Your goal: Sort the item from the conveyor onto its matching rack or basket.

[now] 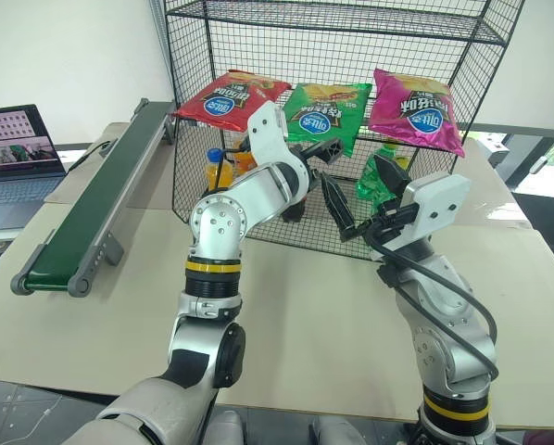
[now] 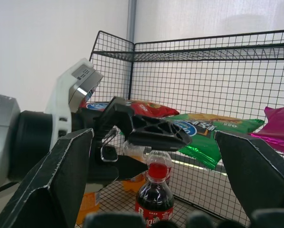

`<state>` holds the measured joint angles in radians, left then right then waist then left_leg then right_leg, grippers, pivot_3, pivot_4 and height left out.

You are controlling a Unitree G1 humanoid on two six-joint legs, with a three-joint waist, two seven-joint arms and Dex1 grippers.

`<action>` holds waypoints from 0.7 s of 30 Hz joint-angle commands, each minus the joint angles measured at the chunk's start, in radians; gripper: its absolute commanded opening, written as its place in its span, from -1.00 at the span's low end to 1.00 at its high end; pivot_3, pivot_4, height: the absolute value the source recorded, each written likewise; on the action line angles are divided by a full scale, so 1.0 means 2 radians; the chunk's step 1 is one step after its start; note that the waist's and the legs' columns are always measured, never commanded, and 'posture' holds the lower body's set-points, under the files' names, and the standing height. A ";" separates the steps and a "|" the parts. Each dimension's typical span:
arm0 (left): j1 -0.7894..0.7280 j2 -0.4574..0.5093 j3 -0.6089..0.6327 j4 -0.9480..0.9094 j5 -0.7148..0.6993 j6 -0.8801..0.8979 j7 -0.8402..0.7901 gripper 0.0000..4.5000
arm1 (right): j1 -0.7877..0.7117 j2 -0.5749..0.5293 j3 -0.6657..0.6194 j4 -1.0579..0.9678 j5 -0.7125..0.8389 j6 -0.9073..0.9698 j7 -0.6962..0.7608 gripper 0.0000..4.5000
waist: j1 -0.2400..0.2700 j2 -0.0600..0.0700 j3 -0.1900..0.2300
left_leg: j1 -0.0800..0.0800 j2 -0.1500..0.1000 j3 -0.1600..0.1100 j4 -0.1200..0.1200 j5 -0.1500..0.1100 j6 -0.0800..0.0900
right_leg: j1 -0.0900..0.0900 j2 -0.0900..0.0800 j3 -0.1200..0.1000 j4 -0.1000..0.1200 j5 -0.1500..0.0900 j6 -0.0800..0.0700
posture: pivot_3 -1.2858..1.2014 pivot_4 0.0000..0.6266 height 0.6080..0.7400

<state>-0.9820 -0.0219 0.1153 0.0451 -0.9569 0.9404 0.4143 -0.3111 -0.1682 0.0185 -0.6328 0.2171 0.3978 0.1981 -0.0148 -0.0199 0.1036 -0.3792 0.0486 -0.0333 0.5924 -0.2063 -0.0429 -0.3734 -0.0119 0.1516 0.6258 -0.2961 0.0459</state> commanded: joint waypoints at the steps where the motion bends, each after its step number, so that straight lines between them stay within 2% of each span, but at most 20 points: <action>1: 0.013 0.043 -0.050 -0.062 0.057 -0.009 -0.069 0.97 | -0.011 0.003 0.002 -0.005 0.004 -0.020 0.005 1.00 | 0.000 0.000 0.000 | 0.000 0.000 0.000 0.000 0.000 0.000 | 0.000 0.000 0.000 0.000 0.000 0.000 | 0.03 -0.52 0.97; 5: 0.035 0.100 -0.100 -0.098 0.132 -0.047 -0.138 0.97 | -0.008 0.002 0.002 -0.004 0.005 -0.023 0.008 1.00 | -0.001 0.000 0.000 | 0.000 0.000 0.000 0.000 0.000 0.000 | 0.000 0.000 0.000 0.000 0.000 0.000 | 0.03 -0.52 0.97; 7: 0.048 0.123 -0.103 -0.103 0.168 -0.080 -0.162 0.97 | 0.000 -0.002 0.000 -0.008 0.008 -0.022 0.012 1.00 | -0.001 0.000 0.000 | 0.000 0.000 0.000 0.000 0.000 0.000 | 0.000 0.000 0.000 0.000 0.000 0.000 | 0.03 -0.52 0.97; 13: 0.078 0.123 -0.078 -0.093 0.219 -0.137 -0.182 0.97 | 0.018 -0.006 -0.002 -0.010 0.011 -0.026 0.023 1.00 | 0.001 0.000 0.000 | 0.000 0.000 0.000 0.000 0.000 0.000 | 0.000 0.000 0.000 0.000 0.000 0.000 | 0.03 -0.52 0.97; 21: 0.144 0.173 -0.094 -0.079 0.293 -0.260 -0.302 0.97 | 0.080 -0.018 -0.003 -0.008 0.014 -0.048 0.051 1.00 | -0.001 0.001 0.000 | 0.000 0.000 0.000 0.000 0.000 0.001 | 0.000 0.000 0.000 0.000 0.000 0.000 | 0.03 -0.52 0.97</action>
<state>-0.7229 0.2797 -0.0616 -0.1110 -0.4490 0.5535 -0.0880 -0.1768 -0.1909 0.0250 -0.6185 0.2212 0.3462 0.2742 -0.0177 -0.0188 0.1036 -0.3792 0.0487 -0.0338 0.5924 -0.2070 -0.0418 -0.3724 -0.0120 0.1515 0.6258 -0.2963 0.0457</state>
